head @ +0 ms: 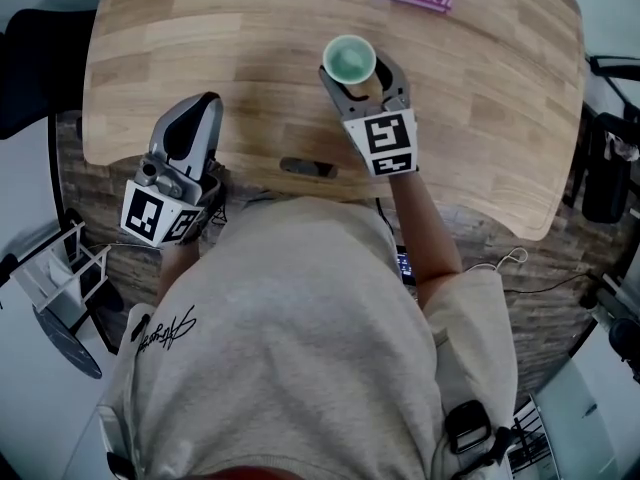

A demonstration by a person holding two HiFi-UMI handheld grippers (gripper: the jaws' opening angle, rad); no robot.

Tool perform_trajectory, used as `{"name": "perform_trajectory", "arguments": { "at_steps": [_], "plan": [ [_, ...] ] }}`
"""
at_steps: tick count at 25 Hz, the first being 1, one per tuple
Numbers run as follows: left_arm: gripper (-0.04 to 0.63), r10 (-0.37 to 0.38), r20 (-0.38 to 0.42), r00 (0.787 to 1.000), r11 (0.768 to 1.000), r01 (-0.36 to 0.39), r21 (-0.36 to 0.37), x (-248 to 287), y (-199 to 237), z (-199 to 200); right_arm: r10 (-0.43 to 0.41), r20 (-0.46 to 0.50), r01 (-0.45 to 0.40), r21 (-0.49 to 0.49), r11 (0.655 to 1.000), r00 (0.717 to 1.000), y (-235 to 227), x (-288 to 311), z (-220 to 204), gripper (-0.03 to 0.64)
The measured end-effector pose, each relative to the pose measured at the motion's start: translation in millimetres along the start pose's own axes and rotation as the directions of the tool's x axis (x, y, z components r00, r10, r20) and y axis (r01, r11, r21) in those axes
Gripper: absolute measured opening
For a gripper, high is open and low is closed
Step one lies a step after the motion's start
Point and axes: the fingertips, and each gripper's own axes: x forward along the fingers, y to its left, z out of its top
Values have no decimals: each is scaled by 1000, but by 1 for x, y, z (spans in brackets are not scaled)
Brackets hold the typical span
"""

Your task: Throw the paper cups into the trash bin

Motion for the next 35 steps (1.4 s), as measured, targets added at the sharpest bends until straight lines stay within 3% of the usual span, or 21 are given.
{"name": "perform_trajectory", "arguments": {
  "at_steps": [26, 35],
  "plan": [
    [3, -79, 60, 995, 997, 79, 4, 29, -44, 10, -33, 80, 37, -43, 998, 996, -8, -70, 55, 287],
    [3, -73, 65, 995, 997, 72, 10, 35, -59, 11, -20, 102, 25, -55, 998, 995, -12, -90, 65, 287]
  ]
}}
